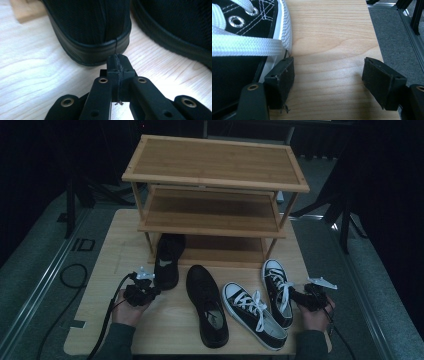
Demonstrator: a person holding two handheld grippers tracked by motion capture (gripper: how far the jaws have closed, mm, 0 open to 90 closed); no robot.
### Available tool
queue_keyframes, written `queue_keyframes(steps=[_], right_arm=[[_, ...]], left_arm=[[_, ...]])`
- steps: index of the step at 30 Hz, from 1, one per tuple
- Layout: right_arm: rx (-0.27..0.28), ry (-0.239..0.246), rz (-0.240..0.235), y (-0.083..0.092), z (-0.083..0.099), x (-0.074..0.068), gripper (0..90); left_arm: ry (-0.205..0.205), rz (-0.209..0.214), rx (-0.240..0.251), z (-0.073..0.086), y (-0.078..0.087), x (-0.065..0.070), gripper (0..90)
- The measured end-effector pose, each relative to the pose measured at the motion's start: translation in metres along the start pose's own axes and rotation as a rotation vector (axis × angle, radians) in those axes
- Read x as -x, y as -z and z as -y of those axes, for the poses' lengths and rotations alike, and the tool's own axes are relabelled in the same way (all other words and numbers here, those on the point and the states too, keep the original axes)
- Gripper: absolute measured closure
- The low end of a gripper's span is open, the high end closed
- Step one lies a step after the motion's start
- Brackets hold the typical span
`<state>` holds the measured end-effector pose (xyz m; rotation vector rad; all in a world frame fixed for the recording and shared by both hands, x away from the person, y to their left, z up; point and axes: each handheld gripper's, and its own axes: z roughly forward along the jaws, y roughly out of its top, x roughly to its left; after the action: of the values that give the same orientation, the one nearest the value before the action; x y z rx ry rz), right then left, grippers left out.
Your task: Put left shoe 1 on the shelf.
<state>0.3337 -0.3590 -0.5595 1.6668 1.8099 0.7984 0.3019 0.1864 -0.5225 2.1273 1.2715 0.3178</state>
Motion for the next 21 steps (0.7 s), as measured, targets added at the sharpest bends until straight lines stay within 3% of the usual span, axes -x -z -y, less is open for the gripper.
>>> queue_keyframes(steps=[6,11,21], right_arm=[[0.0,0.0,0.0,0.0,0.0,0.0,25.7],[0.0,0.0,0.0,0.0,0.0,0.0,25.8],[0.0,0.0,0.0,0.0,0.0,0.0,25.7]], left_arm=[[-0.007,-0.006,-0.055,0.003,-0.013,0.003,89.2],[-0.008,-0.04,-0.081,0.005,-0.02,0.005,88.1],[0.022,-0.05,-0.063,0.0,-0.023,0.0,86.7]])
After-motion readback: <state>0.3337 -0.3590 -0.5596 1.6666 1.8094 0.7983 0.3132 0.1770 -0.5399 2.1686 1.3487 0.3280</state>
